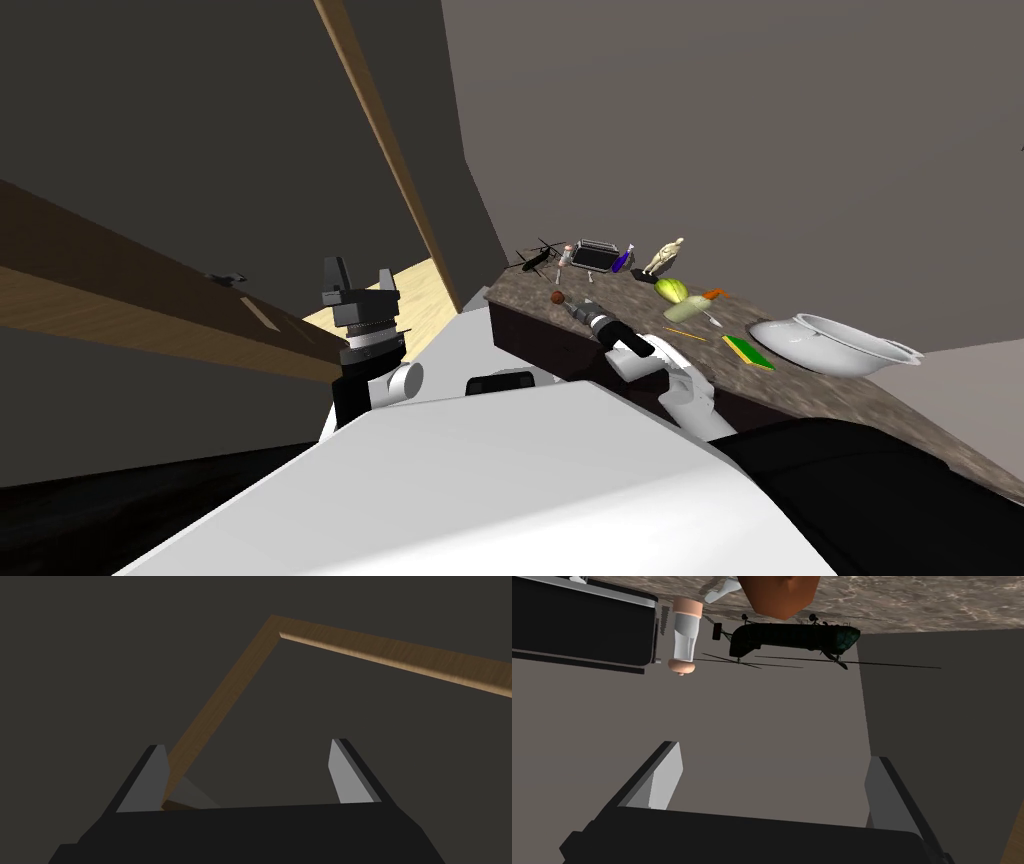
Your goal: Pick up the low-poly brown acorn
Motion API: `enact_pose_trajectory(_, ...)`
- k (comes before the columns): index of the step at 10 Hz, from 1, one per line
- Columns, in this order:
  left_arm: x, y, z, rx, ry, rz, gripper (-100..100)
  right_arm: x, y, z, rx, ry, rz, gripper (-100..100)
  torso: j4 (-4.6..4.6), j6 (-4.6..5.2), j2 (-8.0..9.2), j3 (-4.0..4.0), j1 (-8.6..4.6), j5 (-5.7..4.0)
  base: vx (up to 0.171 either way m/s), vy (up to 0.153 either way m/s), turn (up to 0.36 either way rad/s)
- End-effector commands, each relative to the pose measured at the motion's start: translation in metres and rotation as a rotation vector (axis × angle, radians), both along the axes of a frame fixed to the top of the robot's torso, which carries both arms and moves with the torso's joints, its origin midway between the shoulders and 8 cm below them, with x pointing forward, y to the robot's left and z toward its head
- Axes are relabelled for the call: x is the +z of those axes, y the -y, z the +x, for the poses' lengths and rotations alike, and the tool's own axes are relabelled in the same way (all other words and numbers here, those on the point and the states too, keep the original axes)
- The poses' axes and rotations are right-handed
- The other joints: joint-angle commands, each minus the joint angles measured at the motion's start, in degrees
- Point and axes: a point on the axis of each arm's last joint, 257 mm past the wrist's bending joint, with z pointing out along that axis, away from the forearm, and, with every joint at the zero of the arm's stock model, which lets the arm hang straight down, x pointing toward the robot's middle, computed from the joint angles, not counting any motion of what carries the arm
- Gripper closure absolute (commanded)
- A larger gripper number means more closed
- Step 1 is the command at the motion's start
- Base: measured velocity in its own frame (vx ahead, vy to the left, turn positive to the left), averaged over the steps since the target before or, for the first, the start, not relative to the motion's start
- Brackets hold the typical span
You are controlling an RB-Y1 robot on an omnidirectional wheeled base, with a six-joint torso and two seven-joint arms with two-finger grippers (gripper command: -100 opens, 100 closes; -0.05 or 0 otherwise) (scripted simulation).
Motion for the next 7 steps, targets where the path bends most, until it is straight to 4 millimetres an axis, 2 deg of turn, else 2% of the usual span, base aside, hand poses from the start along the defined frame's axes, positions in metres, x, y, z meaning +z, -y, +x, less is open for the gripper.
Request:
enact_pose_trajectory(1,0.000,0.000,0.000,0.000,0.000,0.000,0,-0.009,0.007,-0.003,0.008,-0.051,-0.074,-100,0.00,0.00,0.00,0.00,0.00,0.00,0.023,0.017,0.130)
enact_pose_trajectory(3,0.000,0.000,0.000,0.000,0.000,0.000,0,-0.014,0.011,-0.005,0.008,-0.073,-0.108,-100,-0.01,0.00,-0.04,-0.02,0.02,0.01,0.021,0.009,0.020)
enact_pose_trajectory(7,0.000,0.000,0.000,0.000,0.000,0.000,0,-0.035,0.031,-0.015,0.026,-0.198,-0.274,-100,-0.01,-0.02,-0.07,-0.04,0.05,0.01,0.031,0.016,0.087)
